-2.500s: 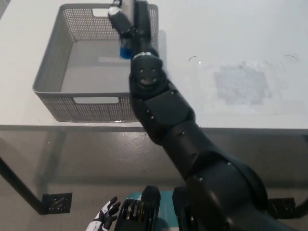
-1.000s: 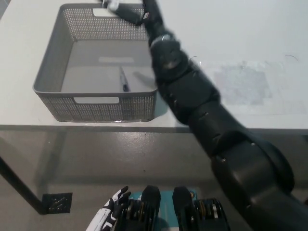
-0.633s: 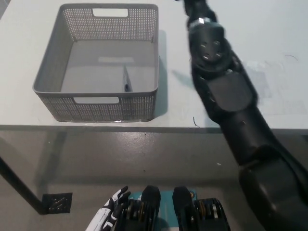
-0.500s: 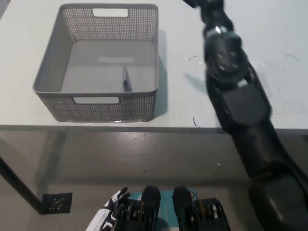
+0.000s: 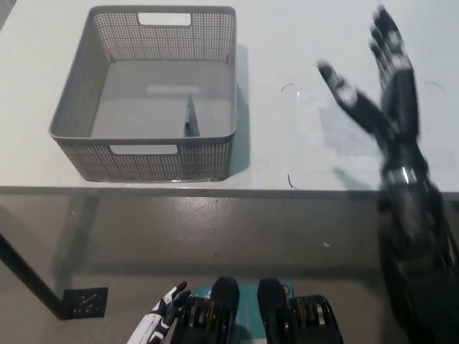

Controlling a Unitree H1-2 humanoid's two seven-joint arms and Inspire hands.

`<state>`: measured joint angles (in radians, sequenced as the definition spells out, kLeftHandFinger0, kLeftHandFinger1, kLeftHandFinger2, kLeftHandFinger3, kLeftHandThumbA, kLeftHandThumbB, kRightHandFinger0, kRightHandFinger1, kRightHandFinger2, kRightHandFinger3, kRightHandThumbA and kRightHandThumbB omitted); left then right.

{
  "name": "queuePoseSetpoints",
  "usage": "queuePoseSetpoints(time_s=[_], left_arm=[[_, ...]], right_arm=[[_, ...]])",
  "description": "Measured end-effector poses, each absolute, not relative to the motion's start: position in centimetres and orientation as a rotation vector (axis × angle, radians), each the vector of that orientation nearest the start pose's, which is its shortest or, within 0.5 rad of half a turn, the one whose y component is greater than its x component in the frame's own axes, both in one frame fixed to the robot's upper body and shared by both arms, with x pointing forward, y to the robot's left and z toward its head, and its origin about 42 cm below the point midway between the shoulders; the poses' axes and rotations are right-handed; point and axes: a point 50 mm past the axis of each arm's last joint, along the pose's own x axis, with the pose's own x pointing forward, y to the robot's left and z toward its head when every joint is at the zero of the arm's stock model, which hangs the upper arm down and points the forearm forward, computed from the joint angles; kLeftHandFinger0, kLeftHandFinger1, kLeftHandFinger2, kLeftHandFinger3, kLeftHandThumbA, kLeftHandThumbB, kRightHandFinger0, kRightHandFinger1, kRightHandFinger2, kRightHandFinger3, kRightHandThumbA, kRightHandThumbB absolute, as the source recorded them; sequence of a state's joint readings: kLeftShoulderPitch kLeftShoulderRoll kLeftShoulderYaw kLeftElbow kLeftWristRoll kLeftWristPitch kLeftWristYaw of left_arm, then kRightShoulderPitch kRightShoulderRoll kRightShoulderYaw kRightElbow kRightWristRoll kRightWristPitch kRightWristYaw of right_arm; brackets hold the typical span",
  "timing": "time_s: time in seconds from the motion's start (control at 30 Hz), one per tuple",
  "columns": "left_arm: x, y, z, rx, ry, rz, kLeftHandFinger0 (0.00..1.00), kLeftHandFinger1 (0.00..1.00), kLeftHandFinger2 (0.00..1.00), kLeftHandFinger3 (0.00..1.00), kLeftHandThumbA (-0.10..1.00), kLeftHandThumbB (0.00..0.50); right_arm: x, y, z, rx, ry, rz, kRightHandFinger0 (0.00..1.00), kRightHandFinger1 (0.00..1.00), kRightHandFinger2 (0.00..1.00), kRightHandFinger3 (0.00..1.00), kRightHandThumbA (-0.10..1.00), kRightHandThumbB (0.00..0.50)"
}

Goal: Use the right hand to pick up a shampoo and place it into a container on the left side

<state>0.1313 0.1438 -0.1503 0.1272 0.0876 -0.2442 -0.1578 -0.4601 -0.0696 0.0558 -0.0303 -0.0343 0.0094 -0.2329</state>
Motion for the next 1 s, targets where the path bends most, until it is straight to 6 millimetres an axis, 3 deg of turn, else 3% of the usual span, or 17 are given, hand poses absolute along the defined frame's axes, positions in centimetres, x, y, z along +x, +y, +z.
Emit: queuePoseSetpoints(time_s=[0.07,0.23,0.33,0.47,0.5,0.7,0.93,1.0], left_arm=[[22.6,22.0,4.0,0.206,0.038,-0.308,1.0,1.0,1.0,1.0,1.0,0.31],[22.8,23.2,4.2,0.197,0.034,-0.263,1.0,1.0,1.0,1.0,1.0,0.306],[23.0,23.7,4.3,0.193,0.028,-0.245,1.0,1.0,1.0,1.0,1.0,0.315],[23.0,23.9,4.3,0.189,0.024,-0.237,1.0,1.0,1.0,1.0,1.0,0.344],[23.0,24.0,4.3,0.188,0.024,-0.234,1.0,1.0,1.0,1.0,1.0,0.35],[23.1,24.7,4.5,0.183,0.021,-0.204,1.0,1.0,1.0,1.0,1.0,0.366],[23.1,24.8,4.5,0.17,0.019,-0.192,1.0,1.0,1.0,1.0,1.0,0.358],[23.1,24.9,4.5,0.167,0.019,-0.19,1.0,1.0,1.0,1.0,1.0,0.358]], right_arm=[[37.5,-19.4,24.1,-0.048,-0.459,-0.084,1.0,1.0,1.0,1.0,1.0,0.354],[29.7,-20.0,19.7,-0.008,-0.392,-0.044,1.0,1.0,1.0,1.0,1.0,0.351],[26.9,-20.0,16.8,0.009,-0.314,-0.023,1.0,1.0,1.0,1.0,0.97,0.326],[25.4,-19.8,14.0,0.033,-0.248,-0.006,1.0,1.0,1.0,1.0,0.99,0.313],[25.1,-19.8,13.3,0.042,-0.234,-0.002,1.0,1.0,1.0,1.0,1.0,0.289],[23.9,-19.7,9.1,0.064,-0.14,0.017,1.0,1.0,1.0,1.0,1.0,0.34],[22.8,-20.1,4.9,0.062,-0.041,0.021,1.0,1.0,1.0,1.0,0.99,0.34],[22.6,-20.3,3.9,0.064,-0.014,0.018,1.0,1.0,1.0,1.0,0.99,0.319]])
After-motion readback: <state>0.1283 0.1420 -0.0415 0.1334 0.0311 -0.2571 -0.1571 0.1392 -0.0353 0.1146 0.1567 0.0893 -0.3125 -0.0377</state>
